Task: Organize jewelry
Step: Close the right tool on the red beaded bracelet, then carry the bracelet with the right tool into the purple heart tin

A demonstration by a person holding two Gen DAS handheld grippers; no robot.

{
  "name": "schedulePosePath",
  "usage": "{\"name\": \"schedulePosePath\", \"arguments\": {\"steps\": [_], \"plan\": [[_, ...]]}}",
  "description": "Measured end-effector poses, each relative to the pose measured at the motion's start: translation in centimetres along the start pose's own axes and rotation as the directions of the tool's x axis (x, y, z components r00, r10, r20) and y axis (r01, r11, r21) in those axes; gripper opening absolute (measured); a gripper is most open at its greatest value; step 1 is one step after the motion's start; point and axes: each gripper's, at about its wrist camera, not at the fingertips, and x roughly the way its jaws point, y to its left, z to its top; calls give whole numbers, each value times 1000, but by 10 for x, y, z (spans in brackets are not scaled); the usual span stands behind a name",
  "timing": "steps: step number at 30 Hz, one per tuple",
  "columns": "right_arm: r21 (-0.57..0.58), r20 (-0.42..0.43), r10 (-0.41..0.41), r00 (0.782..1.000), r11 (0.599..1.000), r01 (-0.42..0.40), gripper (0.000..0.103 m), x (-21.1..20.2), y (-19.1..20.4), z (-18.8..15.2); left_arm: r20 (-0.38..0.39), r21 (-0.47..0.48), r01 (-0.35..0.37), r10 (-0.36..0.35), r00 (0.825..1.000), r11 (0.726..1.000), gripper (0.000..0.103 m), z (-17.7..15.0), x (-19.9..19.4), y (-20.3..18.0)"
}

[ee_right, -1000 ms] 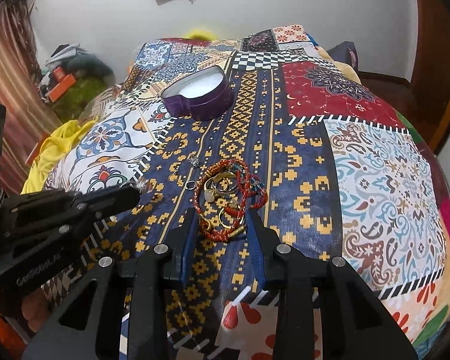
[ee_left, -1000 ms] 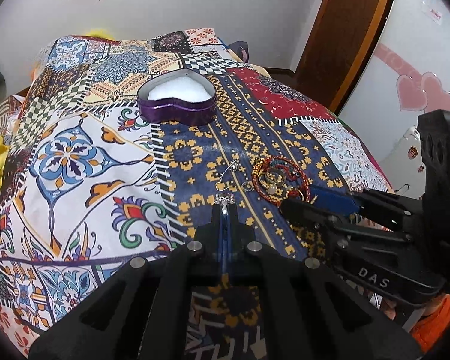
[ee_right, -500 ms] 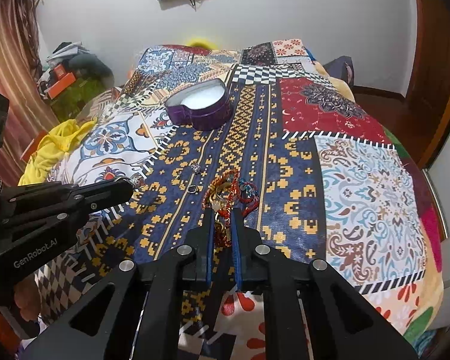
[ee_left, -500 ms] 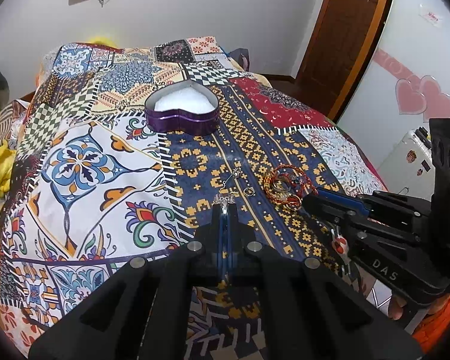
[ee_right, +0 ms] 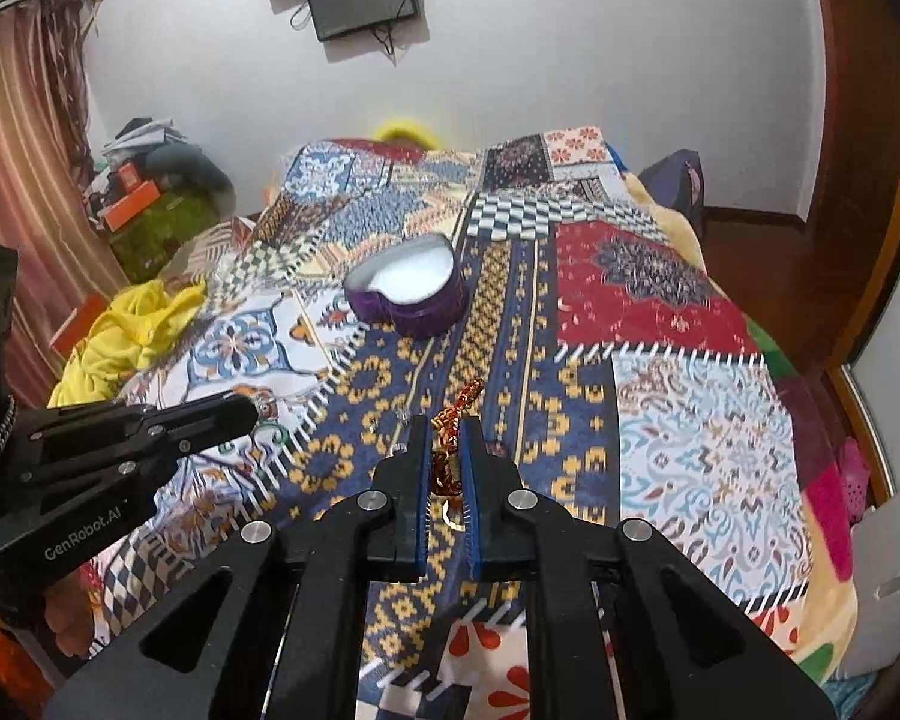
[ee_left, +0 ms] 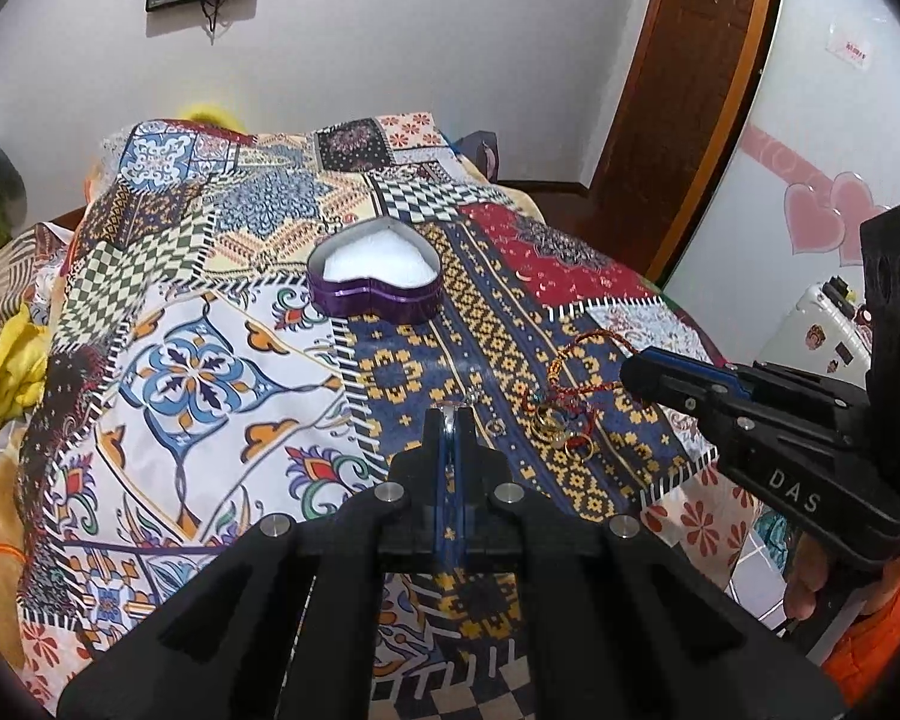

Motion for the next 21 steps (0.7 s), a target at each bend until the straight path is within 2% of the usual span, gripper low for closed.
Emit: {"name": "schedulePosePath", "arguments": {"steps": [9,21], "plan": [[-32,56,13,998,999,-11,8,-1,8,23,41,-15,4,-4,999,1000,1,17,-3,10],[-74,93,79,993,995,-72,8,23,12,58,80,-2,-39,39,996,999,1,46,5,23]]}}
